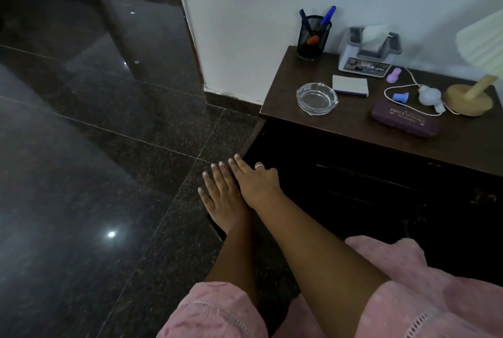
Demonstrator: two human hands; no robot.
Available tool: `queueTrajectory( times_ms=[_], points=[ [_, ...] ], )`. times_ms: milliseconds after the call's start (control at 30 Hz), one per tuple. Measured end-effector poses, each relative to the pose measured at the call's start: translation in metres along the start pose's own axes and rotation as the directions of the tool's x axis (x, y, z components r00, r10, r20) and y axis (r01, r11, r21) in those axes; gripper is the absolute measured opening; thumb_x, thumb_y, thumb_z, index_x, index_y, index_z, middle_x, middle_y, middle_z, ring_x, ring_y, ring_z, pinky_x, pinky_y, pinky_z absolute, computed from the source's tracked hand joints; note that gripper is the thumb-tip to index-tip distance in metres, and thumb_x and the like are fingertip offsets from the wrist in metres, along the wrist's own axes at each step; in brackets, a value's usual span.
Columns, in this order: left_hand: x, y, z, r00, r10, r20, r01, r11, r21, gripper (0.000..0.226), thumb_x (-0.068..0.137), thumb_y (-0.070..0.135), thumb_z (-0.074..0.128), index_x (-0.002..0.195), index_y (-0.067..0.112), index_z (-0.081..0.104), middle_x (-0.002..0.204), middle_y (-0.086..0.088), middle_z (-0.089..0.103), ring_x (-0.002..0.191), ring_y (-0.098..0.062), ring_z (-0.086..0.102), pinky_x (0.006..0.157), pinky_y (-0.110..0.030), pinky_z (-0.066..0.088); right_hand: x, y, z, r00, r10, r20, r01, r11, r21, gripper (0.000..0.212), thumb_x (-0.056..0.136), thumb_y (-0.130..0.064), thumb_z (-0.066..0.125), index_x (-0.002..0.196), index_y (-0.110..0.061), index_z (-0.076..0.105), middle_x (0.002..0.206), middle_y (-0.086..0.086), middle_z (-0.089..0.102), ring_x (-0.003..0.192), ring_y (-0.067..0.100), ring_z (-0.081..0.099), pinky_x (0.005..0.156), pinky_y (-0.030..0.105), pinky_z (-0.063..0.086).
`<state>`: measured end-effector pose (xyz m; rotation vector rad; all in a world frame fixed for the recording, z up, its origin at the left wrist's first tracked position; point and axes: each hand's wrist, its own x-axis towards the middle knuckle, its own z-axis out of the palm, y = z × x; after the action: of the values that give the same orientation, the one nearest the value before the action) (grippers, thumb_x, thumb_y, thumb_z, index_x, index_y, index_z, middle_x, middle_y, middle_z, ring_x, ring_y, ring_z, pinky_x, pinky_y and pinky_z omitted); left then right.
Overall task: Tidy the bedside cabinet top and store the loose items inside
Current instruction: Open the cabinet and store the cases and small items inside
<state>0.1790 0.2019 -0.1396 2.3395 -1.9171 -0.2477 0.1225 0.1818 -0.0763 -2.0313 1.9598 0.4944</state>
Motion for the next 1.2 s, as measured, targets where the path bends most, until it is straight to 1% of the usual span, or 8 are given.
queueTrajectory(
  times_ms=[300, 400, 500, 600, 733, 900, 1067, 1200],
  points=[
    [0.017, 0.012, -0.001, 1.0, -0.023, 0.001, 0.023, 1.0, 0.014, 0.079, 0.097, 0.041, 0.028, 0.136, 0.014, -0.036, 0.157, -0.003, -0.025, 0.146, -0.023, -0.021, 0.111, -0.043, -0.019, 0.011, 0.005, -0.011, 0.998, -0.057, 0.03, 0.057, 0.998, 0.01, 0.074, 0.097, -0.023, 0.043, 0.15, -0.024, -0.009, 0.159, -0.012, -0.014, 0.137, 0.03, 0.026, 0.096, 0.043, 0.043],
    [0.027, 0.025, -0.002, 1.0, -0.025, 0.013, 0.026, 0.999, -0.021, 0.08, 0.096, 0.041, 0.029, 0.143, 0.012, -0.029, 0.157, -0.004, -0.025, 0.145, -0.022, -0.022, 0.111, -0.043, -0.019, 0.025, 0.017, -0.025, 0.993, -0.082, -0.08, 0.09, 0.99, 0.112, 0.049, 0.1, -0.026, 0.036, 0.148, -0.025, 0.025, 0.157, -0.009, 0.02, 0.137, 0.026, 0.028, 0.092, 0.04, 0.043],
    [0.042, 0.048, -0.005, 0.999, 0.04, 0.015, -0.039, 0.996, -0.078, 0.082, 0.095, 0.043, 0.032, 0.143, 0.014, -0.028, 0.158, -0.002, -0.024, 0.145, -0.02, -0.023, 0.109, -0.042, -0.022, 0.044, 0.039, -0.043, 0.981, -0.045, -0.189, 0.088, 0.97, 0.226, 0.031, 0.099, -0.026, 0.037, 0.121, -0.026, 0.057, 0.133, -0.003, 0.054, 0.133, 0.024, 0.034, 0.087, 0.038, 0.044],
    [0.057, 0.075, -0.017, 0.99, 0.14, 0.026, -0.135, 0.983, -0.125, 0.077, 0.096, 0.035, 0.034, 0.147, 0.016, -0.02, 0.158, 0.001, -0.02, 0.145, -0.02, -0.022, 0.109, -0.043, -0.022, 0.059, 0.075, -0.06, 0.974, 0.01, -0.224, 0.055, 0.959, 0.279, 0.034, 0.095, -0.019, 0.038, 0.121, -0.028, 0.058, 0.133, -0.002, 0.055, 0.131, 0.027, 0.037, 0.095, 0.042, 0.044],
    [0.072, 0.109, -0.055, 0.973, 0.205, 0.106, -0.176, 0.956, -0.234, 0.069, 0.096, 0.03, 0.037, 0.152, 0.017, -0.002, 0.16, 0.0, -0.014, 0.147, -0.022, -0.017, 0.117, -0.047, -0.01, 0.063, 0.141, -0.08, 0.961, 0.13, -0.242, -0.037, 0.934, 0.355, 0.049, 0.091, -0.011, 0.044, 0.137, -0.026, 0.047, 0.144, 0.003, 0.047, 0.133, 0.027, 0.041, 0.107, 0.042, 0.039],
    [0.071, 0.15, -0.102, 0.927, 0.338, 0.162, -0.26, 0.892, -0.369, 0.06, 0.095, 0.036, 0.041, 0.15, 0.018, 0.022, 0.161, -0.004, -0.003, 0.148, -0.025, -0.008, 0.118, -0.048, 0.0, 0.041, 0.203, -0.079, 0.927, 0.309, -0.212, -0.182, 0.865, 0.468, 0.047, 0.086, -0.014, 0.05, 0.131, -0.028, 0.053, 0.139, 0.006, 0.053, 0.127, 0.028, 0.048, 0.106, 0.04, 0.042],
    [0.05, 0.166, -0.105, 0.899, 0.389, 0.202, -0.28, 0.865, -0.417, 0.055, 0.092, 0.036, 0.048, 0.142, 0.02, 0.035, 0.161, -0.005, -0.001, 0.148, -0.026, -0.005, 0.118, -0.048, 0.007, 0.013, 0.217, -0.057, 0.928, 0.321, -0.192, -0.187, 0.842, 0.506, 0.052, 0.087, -0.021, 0.056, 0.138, -0.022, 0.045, 0.141, 0.012, 0.046, 0.13, 0.03, 0.044, 0.11, 0.036, 0.034],
    [0.039, 0.171, -0.09, 0.871, 0.377, 0.314, -0.235, 0.883, -0.405, 0.059, 0.091, 0.038, 0.05, 0.144, 0.02, 0.032, 0.16, -0.005, 0.001, 0.148, -0.027, -0.002, 0.117, -0.048, 0.012, -0.008, 0.231, -0.038, 0.949, 0.298, -0.102, -0.195, 0.809, 0.554, 0.062, 0.085, -0.028, 0.06, 0.143, -0.031, 0.036, 0.143, 0.007, 0.039, 0.131, 0.032, 0.04, 0.11, 0.039, 0.036]
  ],
)
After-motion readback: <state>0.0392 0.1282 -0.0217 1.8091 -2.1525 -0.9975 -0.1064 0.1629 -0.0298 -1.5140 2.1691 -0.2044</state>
